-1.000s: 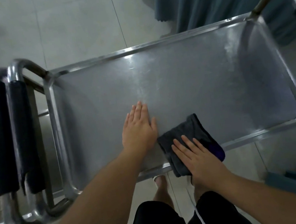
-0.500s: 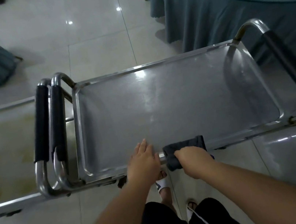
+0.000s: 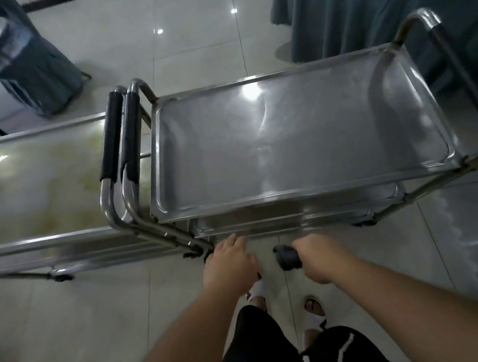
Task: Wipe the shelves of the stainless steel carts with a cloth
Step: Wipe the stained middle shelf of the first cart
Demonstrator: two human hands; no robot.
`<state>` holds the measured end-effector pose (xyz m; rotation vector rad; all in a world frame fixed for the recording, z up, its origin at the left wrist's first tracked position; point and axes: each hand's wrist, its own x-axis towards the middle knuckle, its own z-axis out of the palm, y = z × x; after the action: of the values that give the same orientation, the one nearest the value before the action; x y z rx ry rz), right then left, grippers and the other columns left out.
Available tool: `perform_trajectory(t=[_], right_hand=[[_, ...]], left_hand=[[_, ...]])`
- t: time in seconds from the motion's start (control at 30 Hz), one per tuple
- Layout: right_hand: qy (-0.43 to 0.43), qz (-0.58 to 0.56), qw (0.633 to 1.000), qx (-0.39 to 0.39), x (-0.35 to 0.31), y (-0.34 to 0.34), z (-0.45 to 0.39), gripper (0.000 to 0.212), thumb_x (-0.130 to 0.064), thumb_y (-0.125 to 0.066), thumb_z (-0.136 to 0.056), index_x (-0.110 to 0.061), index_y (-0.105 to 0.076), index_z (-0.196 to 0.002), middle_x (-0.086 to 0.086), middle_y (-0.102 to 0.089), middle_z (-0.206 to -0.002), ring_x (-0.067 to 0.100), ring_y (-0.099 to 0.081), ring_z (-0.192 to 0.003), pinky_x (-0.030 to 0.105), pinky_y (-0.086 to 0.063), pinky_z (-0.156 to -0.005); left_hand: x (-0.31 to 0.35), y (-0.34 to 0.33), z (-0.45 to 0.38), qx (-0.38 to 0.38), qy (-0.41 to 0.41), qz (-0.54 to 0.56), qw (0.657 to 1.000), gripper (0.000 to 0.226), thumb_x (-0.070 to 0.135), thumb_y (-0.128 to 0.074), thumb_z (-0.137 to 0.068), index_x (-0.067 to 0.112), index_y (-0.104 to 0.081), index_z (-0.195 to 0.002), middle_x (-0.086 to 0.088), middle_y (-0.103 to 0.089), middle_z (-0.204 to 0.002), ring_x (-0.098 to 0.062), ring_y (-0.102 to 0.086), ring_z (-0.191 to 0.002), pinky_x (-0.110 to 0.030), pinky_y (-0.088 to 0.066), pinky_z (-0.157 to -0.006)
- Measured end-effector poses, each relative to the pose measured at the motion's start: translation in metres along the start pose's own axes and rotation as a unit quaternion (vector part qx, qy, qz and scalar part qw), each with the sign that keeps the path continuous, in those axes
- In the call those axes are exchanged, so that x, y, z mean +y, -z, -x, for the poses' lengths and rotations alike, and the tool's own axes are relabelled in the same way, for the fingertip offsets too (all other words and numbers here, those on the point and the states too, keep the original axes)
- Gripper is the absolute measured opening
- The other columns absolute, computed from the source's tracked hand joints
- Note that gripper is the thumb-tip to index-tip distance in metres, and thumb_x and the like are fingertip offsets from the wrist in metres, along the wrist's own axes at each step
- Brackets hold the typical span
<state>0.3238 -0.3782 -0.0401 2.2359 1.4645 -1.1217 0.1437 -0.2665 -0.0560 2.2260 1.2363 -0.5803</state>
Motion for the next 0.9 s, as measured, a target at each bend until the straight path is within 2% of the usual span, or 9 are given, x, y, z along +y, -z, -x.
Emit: perform_trajectory(t=[0.2,0.37,0.53,0.6,0.8,0.9], right_hand=[[-0.018,-0.004,1.0,0.02,-0.035,-0.035,-0.012,0.022,-0.013,-0.063,-0.094,-0.022,-0.061,-0.114,0.006,-0.065,-0.108,0.026,-0.064,-0.094,0.036,-0.051,-0.075],[-0.056,-0.014,0.998,0.026,-0.074,-0.057,-0.031,0.022,-0.012,-0.061,-0.095,-0.022,-0.062,-0.113,0.003,-0.06,-0.099,0.024,-0.06,-0.087,0.035,-0.046,-0.069],[-0.08,-0.038,0.995,0.039,-0.12,-0.075,-0.048,0.027,-0.011,-0.061,-0.094,-0.022,-0.062,-0.119,0.005,-0.065,-0.108,0.026,-0.064,-0.094,0.036,-0.05,-0.071],[-0.081,-0.065,0.994,0.044,-0.137,-0.085,-0.054,0.026,-0.013,-0.061,-0.094,-0.024,-0.063,-0.117,0.006,-0.067,-0.105,0.028,-0.065,-0.092,0.036,-0.053,-0.071],[-0.085,-0.114,0.989,0.035,-0.162,-0.114,-0.076,0.023,-0.015,-0.059,-0.093,-0.028,-0.062,-0.112,-0.002,-0.057,-0.086,0.025,-0.061,-0.083,0.036,-0.056,-0.073],[-0.07,-0.115,0.99,0.042,-0.159,-0.116,-0.096,0.022,-0.014,-0.059,-0.092,-0.028,-0.06,-0.109,0.0,-0.06,-0.091,0.024,-0.059,-0.082,0.035,-0.054,-0.07]], left_hand=[[-0.048,-0.016,0.022,-0.031,0.025,0.003,0.999,0.058,0.044,-0.036,-0.109,0.027,-0.032,-0.164,0.002,-0.027,-0.174,-0.022,-0.022,-0.159,-0.044,-0.024,-0.124],[-0.11,-0.026,0.025,-0.042,0.018,0.003,0.999,0.057,0.045,-0.037,-0.108,0.027,-0.036,-0.162,0.001,-0.036,-0.168,-0.025,-0.033,-0.153,-0.045,-0.031,-0.121],[-0.181,-0.031,0.025,-0.053,0.006,-0.026,0.998,0.055,0.043,-0.039,-0.107,0.024,-0.04,-0.159,-0.002,-0.043,-0.164,-0.027,-0.041,-0.148,-0.044,-0.036,-0.117],[-0.202,-0.032,0.02,-0.054,0.011,-0.04,0.998,0.055,0.044,-0.038,-0.108,0.024,-0.039,-0.159,-0.002,-0.043,-0.163,-0.028,-0.043,-0.146,-0.045,-0.037,-0.116],[-0.219,-0.04,-0.002,-0.067,0.028,-0.008,0.997,0.06,0.045,-0.04,-0.107,0.024,-0.034,-0.164,-0.004,-0.041,-0.166,-0.03,-0.042,-0.148,-0.046,-0.038,-0.116],[-0.218,-0.044,-0.024,-0.062,0.042,0.023,0.997,0.061,0.043,-0.041,-0.108,0.022,-0.034,-0.164,-0.005,-0.04,-0.166,-0.031,-0.041,-0.148,-0.046,-0.038,-0.118]])
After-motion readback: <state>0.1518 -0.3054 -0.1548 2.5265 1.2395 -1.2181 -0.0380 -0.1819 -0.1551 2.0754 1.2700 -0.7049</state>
